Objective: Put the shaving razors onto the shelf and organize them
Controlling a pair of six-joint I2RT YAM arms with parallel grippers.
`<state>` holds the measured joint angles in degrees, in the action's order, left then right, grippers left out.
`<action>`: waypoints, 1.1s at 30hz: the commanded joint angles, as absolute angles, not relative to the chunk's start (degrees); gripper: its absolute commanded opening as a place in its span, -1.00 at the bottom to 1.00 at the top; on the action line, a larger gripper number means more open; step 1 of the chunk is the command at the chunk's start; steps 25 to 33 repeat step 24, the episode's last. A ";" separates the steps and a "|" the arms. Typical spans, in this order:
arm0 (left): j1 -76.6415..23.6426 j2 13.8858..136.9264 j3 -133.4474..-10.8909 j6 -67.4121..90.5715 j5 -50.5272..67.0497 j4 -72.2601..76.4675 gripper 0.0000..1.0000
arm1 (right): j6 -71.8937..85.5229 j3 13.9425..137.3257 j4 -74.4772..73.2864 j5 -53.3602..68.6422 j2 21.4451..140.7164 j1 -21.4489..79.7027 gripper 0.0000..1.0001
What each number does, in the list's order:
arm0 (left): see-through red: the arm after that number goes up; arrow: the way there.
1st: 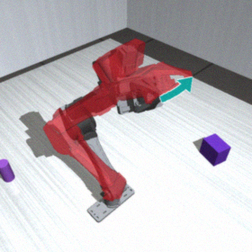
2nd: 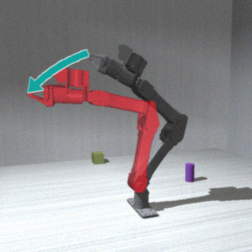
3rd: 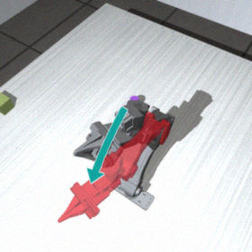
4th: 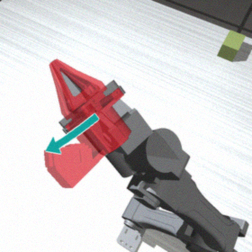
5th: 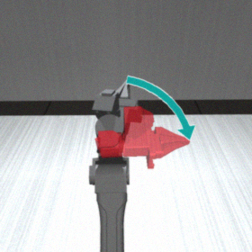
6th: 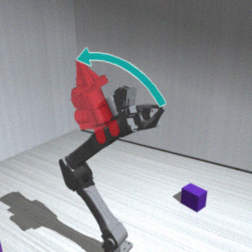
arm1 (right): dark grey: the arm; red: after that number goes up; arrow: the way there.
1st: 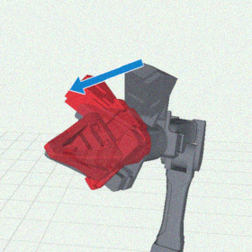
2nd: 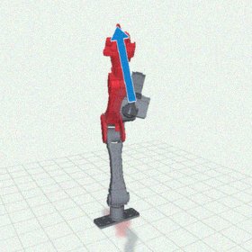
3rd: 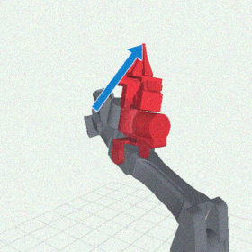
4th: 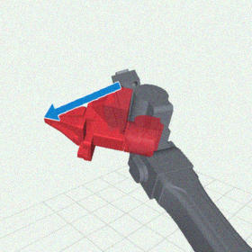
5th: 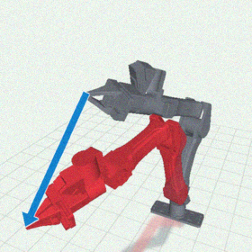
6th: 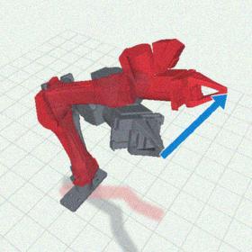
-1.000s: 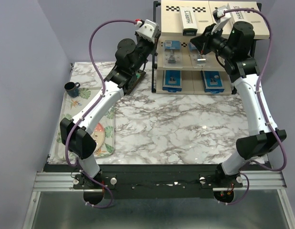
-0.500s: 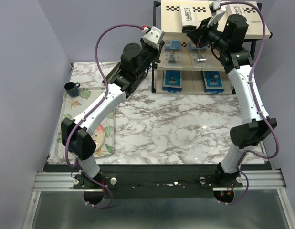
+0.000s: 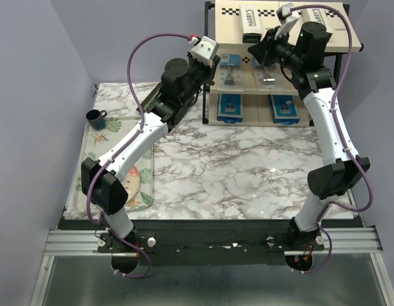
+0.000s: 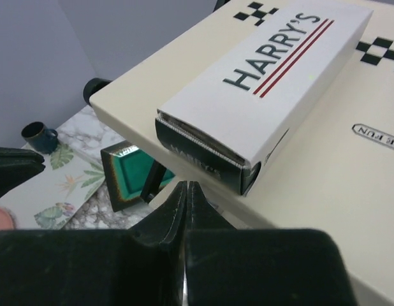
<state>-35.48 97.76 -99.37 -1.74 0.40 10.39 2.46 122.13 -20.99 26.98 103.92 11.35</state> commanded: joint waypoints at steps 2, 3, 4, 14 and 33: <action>-35.60 92.38 -95.02 -4.04 -0.09 7.48 0.32 | -2.11 106.47 -22.41 23.83 90.64 11.43 0.32; -35.60 91.50 -93.88 -5.09 0.00 7.12 0.62 | -2.11 103.13 -22.76 20.60 88.44 11.34 0.69; -35.51 89.84 -91.08 -6.32 3.13 6.60 0.97 | -2.28 96.66 -24.76 18.74 86.59 11.42 0.82; -34.89 81.74 -76.56 -12.64 20.57 -2.80 0.97 | -3.68 76.47 -45.33 -6.49 72.25 11.25 1.00; -34.28 78.05 -70.31 -19.68 17.75 -5.80 0.97 | -5.19 67.67 -44.57 -5.10 58.72 11.25 1.00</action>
